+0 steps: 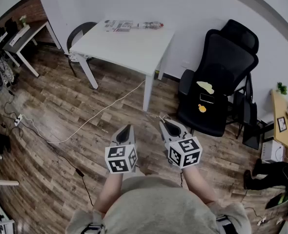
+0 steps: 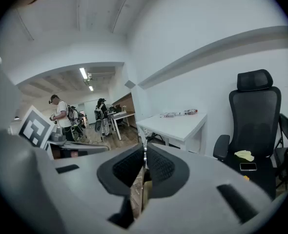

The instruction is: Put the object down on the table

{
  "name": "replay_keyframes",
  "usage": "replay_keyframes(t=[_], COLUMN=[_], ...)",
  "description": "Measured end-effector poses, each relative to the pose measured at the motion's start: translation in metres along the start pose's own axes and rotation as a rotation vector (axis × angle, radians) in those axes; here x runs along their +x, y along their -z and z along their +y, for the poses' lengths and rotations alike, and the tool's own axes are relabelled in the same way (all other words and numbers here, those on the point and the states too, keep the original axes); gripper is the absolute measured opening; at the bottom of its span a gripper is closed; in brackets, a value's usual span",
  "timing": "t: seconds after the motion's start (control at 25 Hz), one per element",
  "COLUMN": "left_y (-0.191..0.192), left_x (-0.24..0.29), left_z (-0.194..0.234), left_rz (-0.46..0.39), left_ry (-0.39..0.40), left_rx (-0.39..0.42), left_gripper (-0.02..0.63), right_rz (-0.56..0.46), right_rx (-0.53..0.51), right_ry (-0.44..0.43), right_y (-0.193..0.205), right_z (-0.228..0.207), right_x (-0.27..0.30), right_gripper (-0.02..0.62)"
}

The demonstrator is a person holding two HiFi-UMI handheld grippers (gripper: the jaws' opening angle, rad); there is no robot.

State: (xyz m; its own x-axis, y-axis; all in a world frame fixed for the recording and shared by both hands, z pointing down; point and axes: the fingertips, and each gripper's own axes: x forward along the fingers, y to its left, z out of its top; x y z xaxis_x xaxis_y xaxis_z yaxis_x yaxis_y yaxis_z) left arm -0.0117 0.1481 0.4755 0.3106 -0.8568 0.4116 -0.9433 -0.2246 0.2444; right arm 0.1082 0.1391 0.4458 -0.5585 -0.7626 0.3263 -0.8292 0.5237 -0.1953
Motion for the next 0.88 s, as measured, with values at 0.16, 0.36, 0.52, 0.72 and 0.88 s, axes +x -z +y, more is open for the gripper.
replay_keyframes(t=[0.16,0.36,0.52,0.72,0.88], left_y=[0.001,0.008,0.015,0.024,0.030], left_x=[-0.020,-0.042,-0.053,-0.062,-0.070], left_z=[-0.028,-0.040,-0.049,-0.059,-0.061], left_rz=[-0.001,-0.016,-0.020,-0.023,-0.027], left_ry=[0.014,-0.004,-0.010,-0.011,-0.015], left_rx=[0.044,0.058,0.064,0.051,0.039], left_gripper=[0.011,0.011,0.011,0.011,0.011], right_rz=[-0.040,-0.062,-0.051,-0.047,-0.049], right_rx=[-0.002,-0.016,-0.022,-0.029,-0.023], right_ry=[0.028,0.030,0.029,0.017,-0.005], right_y=[0.001,0.004,0.012,0.019,0.021], right_z=[-0.009,-0.007,-0.005,-0.002,0.003], right_x=[-0.034,-0.058,-0.071,-0.083,-0.087], right_gripper=[0.025,0.023,0.023,0.023,0.023])
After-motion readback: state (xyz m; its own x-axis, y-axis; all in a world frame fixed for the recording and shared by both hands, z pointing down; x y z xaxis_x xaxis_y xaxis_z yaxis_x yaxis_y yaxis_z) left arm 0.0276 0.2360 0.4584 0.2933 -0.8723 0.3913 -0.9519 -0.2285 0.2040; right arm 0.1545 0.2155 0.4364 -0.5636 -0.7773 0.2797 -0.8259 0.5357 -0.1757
